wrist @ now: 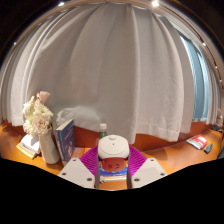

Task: Unplug charger

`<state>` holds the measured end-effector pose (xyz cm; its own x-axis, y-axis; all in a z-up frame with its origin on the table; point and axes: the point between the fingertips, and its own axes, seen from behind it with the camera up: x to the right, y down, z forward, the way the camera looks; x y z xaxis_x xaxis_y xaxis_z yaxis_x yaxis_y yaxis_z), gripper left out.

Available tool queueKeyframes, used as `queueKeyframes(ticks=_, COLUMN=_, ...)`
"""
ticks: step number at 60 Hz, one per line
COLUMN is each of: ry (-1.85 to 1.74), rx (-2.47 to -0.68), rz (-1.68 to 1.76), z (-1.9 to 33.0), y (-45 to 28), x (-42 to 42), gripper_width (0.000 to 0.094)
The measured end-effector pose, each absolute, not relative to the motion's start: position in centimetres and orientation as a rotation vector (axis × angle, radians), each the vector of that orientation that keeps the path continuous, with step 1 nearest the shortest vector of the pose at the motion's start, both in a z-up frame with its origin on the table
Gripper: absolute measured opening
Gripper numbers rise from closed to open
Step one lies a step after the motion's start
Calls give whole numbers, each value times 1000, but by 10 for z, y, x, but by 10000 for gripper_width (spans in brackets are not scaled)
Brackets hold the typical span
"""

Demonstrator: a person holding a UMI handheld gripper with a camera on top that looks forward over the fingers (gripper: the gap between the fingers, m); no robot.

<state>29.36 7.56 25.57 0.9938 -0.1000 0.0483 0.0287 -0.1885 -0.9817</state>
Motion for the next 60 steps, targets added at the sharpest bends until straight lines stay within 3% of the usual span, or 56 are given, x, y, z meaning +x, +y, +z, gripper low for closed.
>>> queueKeyframes(ticks=5, ry=102, rx=-1737, rz=-81, z=295, y=82, x=309, gripper_width=367)
queueKeyframes(ticks=9, ry=159, rx=-1769, rz=-102, z=300, y=79, x=339, gripper_width=366)
queueKeyframes(ticks=13, ry=163, rx=-1853, rz=-136, z=274, y=73, x=361, gripper_width=376)
queueKeyframes(ticks=25, ry=171, rx=-2179, rz=-165, z=132, y=41, x=398, gripper_width=378)
queueKeyframes(ticks=36, ry=177, rx=-2352, rz=-117, z=52, y=22, x=402, gripper_width=394)
queueKeyframes(ticks=44, ry=153, rx=-2425, rz=-74, z=24, y=20, x=404, gripper_width=443)
queueKeyframes(ticks=56, ry=109, rx=-2396, rz=-44, z=26, y=30, x=404, gripper_width=500)
queueKeyframes(ticks=60, ry=103, rx=-2398, rz=-33, z=25, y=28, x=402, gripper_width=599)
